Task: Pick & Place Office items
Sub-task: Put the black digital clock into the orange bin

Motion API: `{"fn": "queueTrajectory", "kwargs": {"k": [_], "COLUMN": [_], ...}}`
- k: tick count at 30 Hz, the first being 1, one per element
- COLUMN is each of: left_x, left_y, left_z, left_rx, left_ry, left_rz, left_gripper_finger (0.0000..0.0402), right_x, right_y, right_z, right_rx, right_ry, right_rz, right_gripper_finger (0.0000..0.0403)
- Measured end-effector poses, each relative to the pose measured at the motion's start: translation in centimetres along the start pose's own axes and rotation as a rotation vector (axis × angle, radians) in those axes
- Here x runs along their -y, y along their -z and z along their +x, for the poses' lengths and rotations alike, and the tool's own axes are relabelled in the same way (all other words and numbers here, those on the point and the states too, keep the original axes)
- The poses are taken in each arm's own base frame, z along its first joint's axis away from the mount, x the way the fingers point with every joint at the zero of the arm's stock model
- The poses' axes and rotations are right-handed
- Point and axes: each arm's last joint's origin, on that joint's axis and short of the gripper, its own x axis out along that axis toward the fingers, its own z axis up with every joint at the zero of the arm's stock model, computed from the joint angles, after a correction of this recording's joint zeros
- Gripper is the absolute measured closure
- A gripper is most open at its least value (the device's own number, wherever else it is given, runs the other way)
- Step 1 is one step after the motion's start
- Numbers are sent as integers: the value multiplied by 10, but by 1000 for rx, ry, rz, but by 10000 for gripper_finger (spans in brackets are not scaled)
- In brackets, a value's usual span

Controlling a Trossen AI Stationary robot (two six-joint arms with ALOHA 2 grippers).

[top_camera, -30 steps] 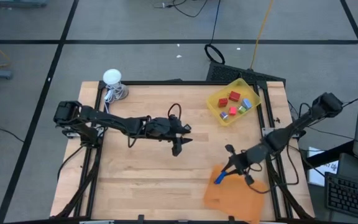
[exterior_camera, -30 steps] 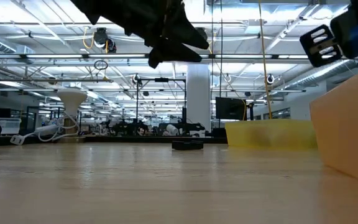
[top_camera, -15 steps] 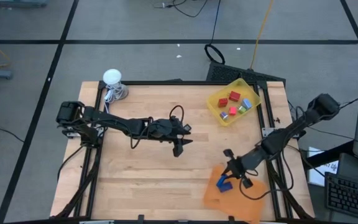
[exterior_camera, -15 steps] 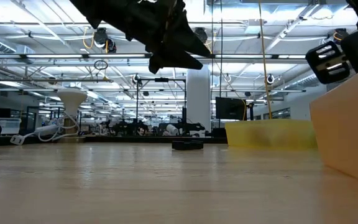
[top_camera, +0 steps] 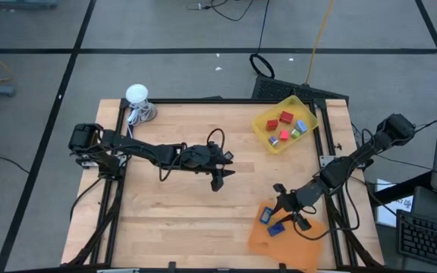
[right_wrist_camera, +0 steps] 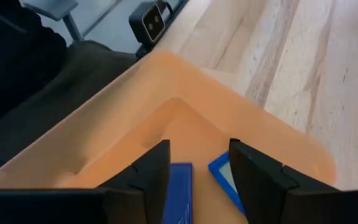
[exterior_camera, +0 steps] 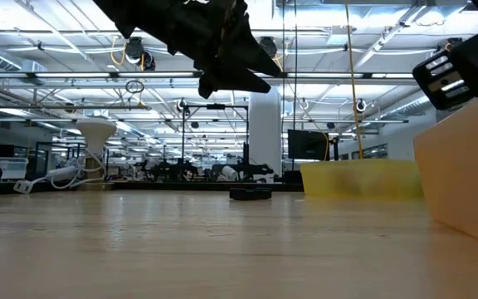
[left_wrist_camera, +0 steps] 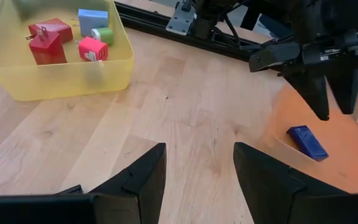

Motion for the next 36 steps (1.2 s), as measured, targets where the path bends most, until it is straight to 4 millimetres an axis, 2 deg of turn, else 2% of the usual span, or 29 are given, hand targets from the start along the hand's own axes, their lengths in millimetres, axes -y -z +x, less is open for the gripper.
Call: {"fn": "queueTrajectory", "kwargs": {"k": [5, 7, 10, 16, 21, 31, 36], "left_x": [-1, -3, -9, -18, -27, -40, -44], "left_y": [2, 7, 20, 60, 71, 64, 73], "left_z": [1, 4, 12, 34, 44, 47, 53], "left_rx": [-11, -26, -79, -249, -255, -190, -208], "left_ry": [-11, -66, -188, -322, -381, -434, -481], "left_rz": [-17, -39, -96, -14, -45, -71, -55], "left_gripper_finger": [213, 213, 213, 213, 208, 115, 86], "right_x": [-2, -2, -2, -2, -2, -2, -2], "right_y": [-5, -6, -7, -7, -8, -8, -8], "right_z": [0, 0, 0, 0, 0, 0, 0], "right_rx": [53, 65, 74, 77, 79, 78, 78], "right_ry": [-18, -21, -23, -20, -19, -19, -18], "right_rz": [-32, -32, -42, -54, -58, -58, -71], "right_gripper_finger": [235, 235, 236, 238, 240, 239, 242]}}
